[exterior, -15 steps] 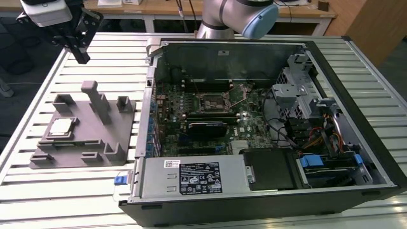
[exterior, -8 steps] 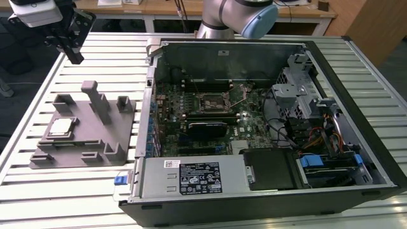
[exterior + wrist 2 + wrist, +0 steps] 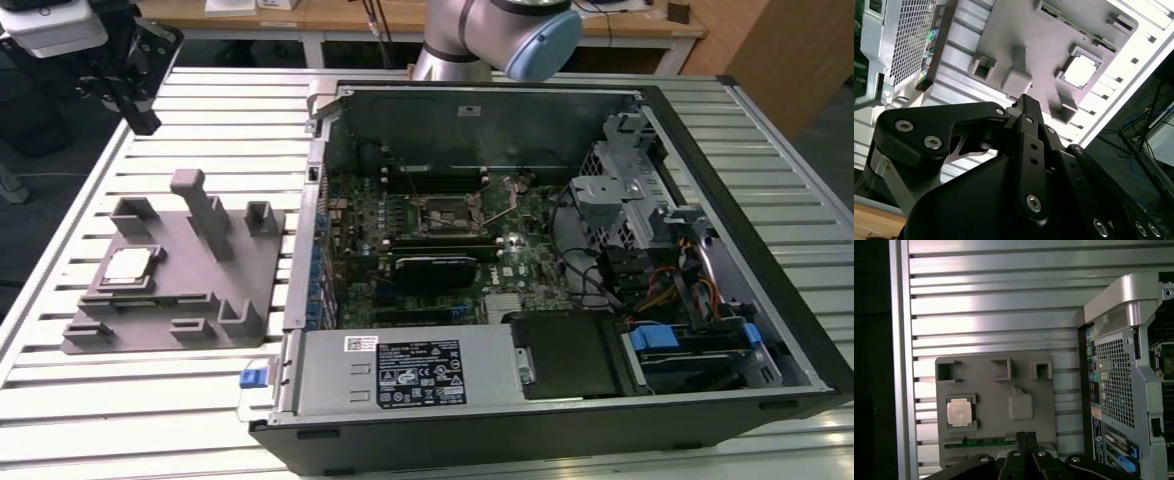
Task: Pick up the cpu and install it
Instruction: 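Reach for the cpu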
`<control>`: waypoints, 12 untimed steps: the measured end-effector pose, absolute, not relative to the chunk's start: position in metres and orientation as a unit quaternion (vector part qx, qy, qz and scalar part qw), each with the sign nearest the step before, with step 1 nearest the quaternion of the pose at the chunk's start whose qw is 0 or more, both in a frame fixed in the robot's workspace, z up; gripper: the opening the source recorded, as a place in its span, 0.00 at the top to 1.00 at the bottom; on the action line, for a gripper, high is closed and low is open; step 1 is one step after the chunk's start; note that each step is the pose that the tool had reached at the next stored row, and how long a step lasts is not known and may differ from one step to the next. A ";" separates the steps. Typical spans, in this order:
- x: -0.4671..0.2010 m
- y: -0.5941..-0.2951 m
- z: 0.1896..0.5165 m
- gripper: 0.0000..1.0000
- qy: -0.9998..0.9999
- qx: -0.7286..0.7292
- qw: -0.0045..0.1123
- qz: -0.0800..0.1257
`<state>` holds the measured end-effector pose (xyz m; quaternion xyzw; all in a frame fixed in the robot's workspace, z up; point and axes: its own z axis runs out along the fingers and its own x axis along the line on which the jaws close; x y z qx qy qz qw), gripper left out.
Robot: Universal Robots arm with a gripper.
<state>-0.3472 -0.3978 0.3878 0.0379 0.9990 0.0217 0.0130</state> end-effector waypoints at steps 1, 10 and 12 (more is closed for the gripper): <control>-0.349 -0.398 0.388 0.89 0.999 0.038 0.013 0.022; -0.368 -0.398 0.386 0.89 0.999 0.038 0.013 0.022; -0.372 -0.398 0.386 0.89 0.999 0.038 0.013 0.022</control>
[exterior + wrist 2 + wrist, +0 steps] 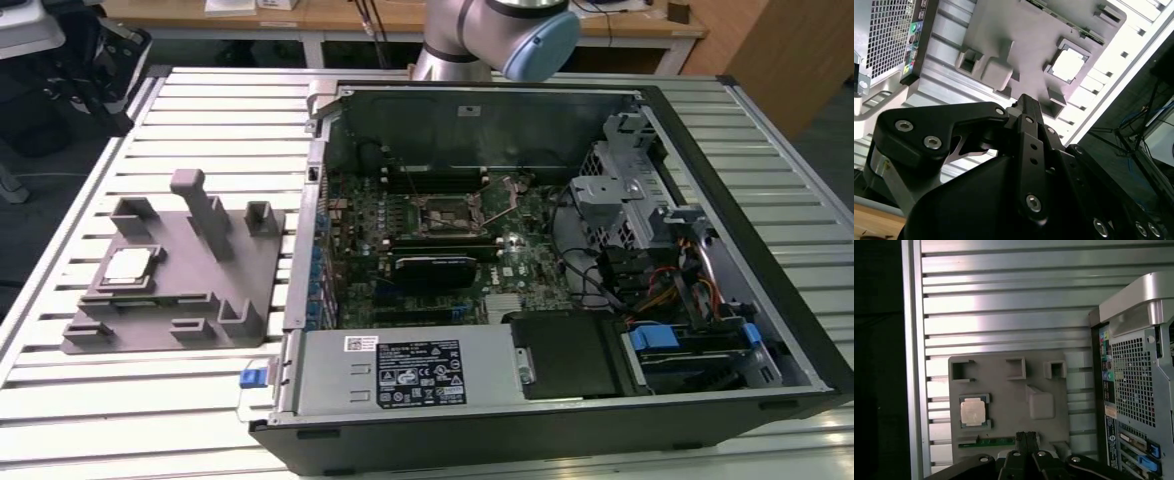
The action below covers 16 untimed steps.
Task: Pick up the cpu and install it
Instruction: 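Reach for the cpu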
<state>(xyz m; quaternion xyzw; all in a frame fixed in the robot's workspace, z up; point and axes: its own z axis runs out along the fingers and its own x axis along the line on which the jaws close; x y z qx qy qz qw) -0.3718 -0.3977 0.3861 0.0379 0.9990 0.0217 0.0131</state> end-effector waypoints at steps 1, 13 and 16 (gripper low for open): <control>-0.374 -0.398 0.386 0.89 0.999 0.038 0.013 0.022; -0.392 -0.398 0.384 0.89 0.999 0.038 0.013 0.022; -0.398 -0.398 0.384 0.89 0.999 0.038 0.013 0.022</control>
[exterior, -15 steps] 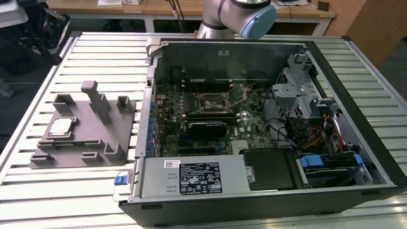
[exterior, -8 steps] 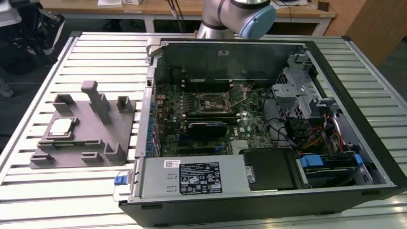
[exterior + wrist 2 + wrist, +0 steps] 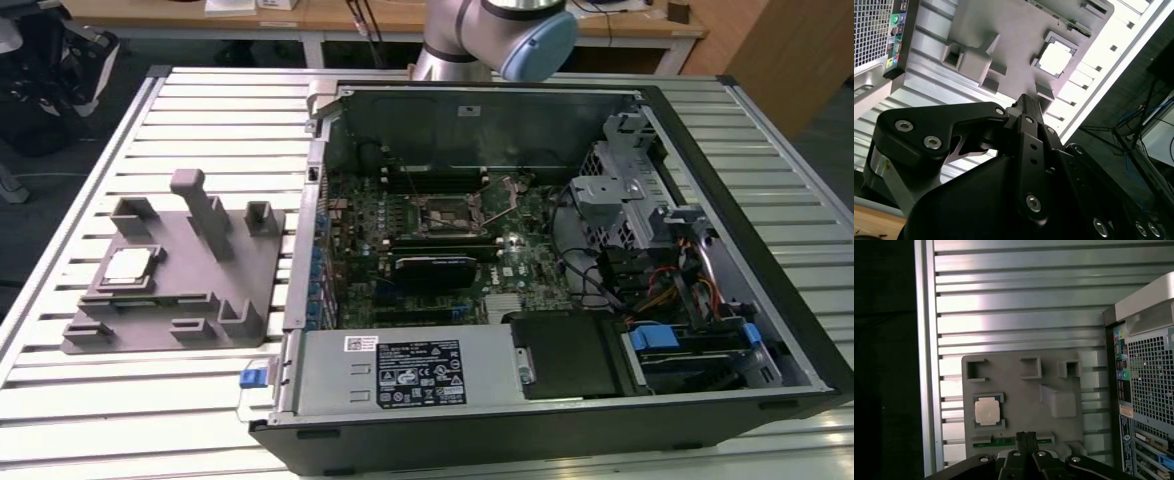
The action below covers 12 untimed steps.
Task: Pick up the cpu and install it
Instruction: 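Reach for the cpu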
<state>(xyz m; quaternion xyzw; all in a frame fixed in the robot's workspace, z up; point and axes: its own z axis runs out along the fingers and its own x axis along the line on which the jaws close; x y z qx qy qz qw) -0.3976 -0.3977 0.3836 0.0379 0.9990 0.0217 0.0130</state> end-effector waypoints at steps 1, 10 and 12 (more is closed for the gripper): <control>-0.400 -0.398 0.383 0.89 0.999 0.038 0.013 0.022; -0.420 -0.398 0.382 0.89 0.999 0.038 0.013 0.022; -0.425 -0.397 0.382 0.89 0.999 0.038 0.013 0.022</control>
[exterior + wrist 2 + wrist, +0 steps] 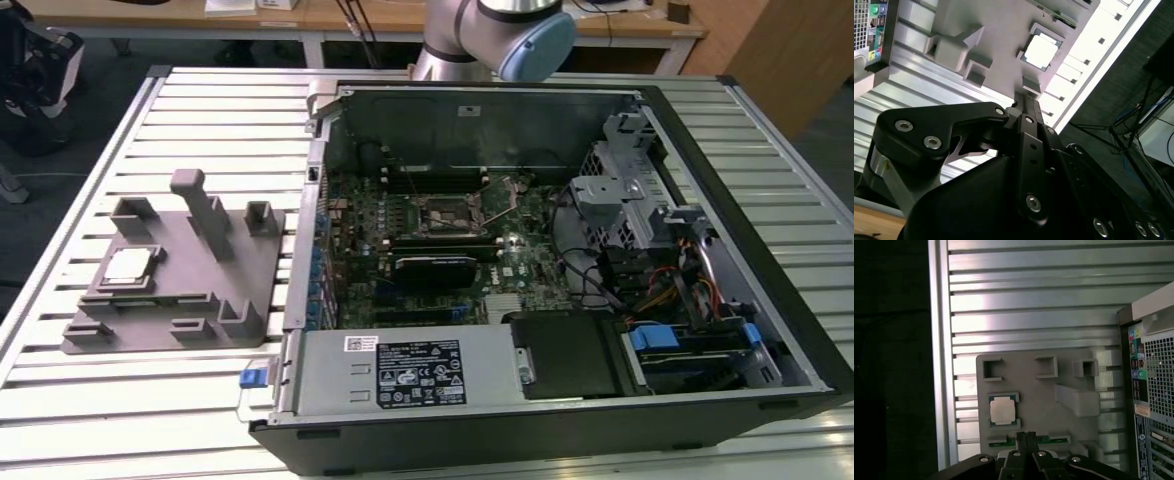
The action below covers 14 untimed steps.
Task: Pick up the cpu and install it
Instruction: 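Reach for the cpu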
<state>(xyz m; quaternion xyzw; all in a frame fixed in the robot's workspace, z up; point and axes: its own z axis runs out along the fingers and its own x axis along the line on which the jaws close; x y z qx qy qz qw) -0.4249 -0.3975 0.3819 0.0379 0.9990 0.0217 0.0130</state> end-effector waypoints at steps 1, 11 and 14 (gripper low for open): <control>-0.427 -0.397 0.382 0.89 0.999 0.038 0.013 0.022; -0.446 -0.397 0.380 0.89 0.999 0.038 0.013 0.022; -0.453 -0.397 0.380 0.89 0.999 0.038 0.013 0.022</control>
